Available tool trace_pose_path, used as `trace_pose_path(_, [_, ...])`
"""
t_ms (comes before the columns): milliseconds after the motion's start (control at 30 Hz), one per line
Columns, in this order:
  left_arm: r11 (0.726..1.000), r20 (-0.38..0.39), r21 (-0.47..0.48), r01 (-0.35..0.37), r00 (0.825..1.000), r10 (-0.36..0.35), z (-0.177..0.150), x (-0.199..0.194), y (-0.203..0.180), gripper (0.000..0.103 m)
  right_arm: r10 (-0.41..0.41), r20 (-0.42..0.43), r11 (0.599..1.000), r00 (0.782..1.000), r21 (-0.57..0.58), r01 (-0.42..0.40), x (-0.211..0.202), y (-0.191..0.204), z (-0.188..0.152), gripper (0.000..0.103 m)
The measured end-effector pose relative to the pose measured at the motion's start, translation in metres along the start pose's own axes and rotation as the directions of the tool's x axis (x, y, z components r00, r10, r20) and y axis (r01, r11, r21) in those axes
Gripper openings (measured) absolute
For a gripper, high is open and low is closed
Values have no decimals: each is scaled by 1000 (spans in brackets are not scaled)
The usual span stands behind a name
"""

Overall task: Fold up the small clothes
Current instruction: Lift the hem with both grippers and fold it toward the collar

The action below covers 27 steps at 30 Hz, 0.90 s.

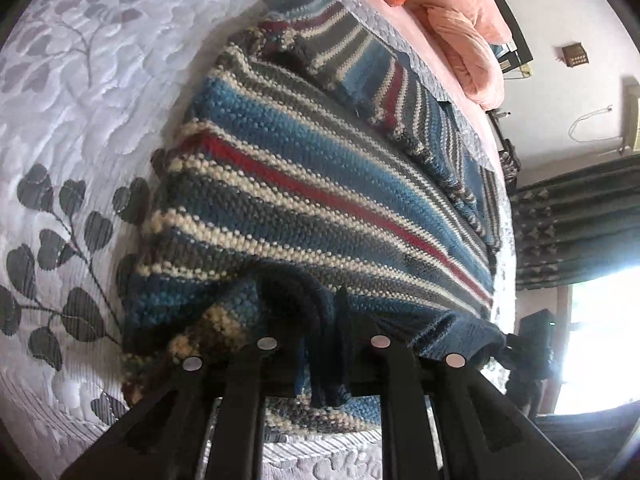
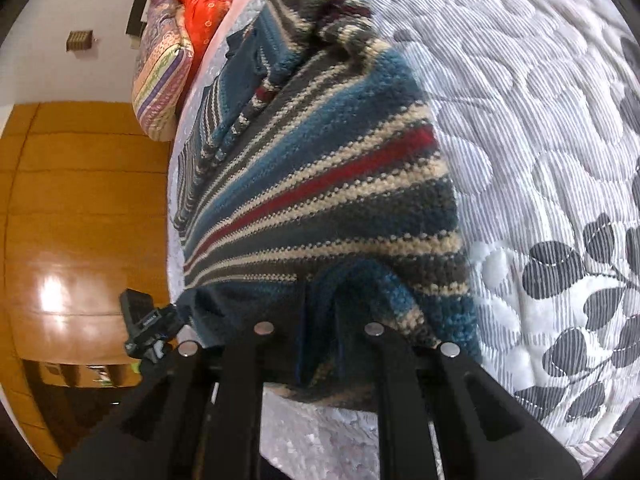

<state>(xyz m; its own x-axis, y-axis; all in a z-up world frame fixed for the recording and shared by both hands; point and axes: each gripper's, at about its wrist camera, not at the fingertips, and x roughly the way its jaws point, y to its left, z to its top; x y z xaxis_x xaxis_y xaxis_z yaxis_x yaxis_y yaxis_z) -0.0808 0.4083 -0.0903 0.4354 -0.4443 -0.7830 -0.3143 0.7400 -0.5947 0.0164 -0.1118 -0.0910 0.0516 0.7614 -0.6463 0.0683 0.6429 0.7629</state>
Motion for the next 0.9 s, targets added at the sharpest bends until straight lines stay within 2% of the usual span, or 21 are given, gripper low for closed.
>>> trace_pose_path(67, [1000, -1, -16, 25, 1000, -25, -1, -6, 3, 18, 2, -2, 1000, 1000, -4, -2, -5, 1, -2, 15])
trace_pose_path(167, [999, 20, -22, 36, 999, -36, -4, -18, 4, 25, -21, 6, 1000, 1000, -9, 21, -14, 1, -5, 26])
trace_pose_path(233, [999, 28, -21, 49, 998, -48, -7, -26, 5, 27, -30, 27, 1000, 999, -9, 30, -22, 0, -6, 30])
trace_pose_path(300, [999, 43, -15, 30, 999, -29, -9, -33, 4, 36, -69, 60, 997, 996, -22, 70, -34, 1, -8, 35])
trace_pose_path(333, [1000, 53, -11, 13, 998, -12, -10, -38, 4, 37, -91, 75, 995, 993, -28, 93, -38, 1, -8, 35])
trace_pose_path(400, [1000, 78, -16, 12, 997, -10, -11, -50, 6, 37, -146, 101, 987, 984, -46, 151, -46, 3, -11, 44])
trace_pose_path(467, [1000, 104, -14, -7, 995, 8, -12, -60, 7, 37, -202, 122, 975, 972, -69, 211, -52, 5, -14, 44])
trace_pose_path(633, [994, 126, 74, -77, 990, 67, -11, -67, -8, 41, -217, 160, 962, 963, -131, 239, -60, 14, -19, 44])
trace_pose_path(700, [984, 127, 138, -115, 987, 98, -10, -62, -21, 48, -223, 169, 955, 960, -162, 250, -58, 22, -19, 50])
trace_pose_path(767, [966, 120, 213, -149, 985, 126, -7, -54, -33, 51, -244, 184, 939, 952, -199, 280, -55, 31, -17, 54])
trace_pose_path(800, [949, 113, 264, -175, 982, 149, -5, -48, -40, 55, -254, 188, 932, 949, -215, 292, -53, 36, -16, 54])
trace_pose_path(900, [899, 96, 372, -230, 973, 209, -1, -30, -54, 56, -264, 185, 913, 947, -268, 307, -44, 49, -13, 54])
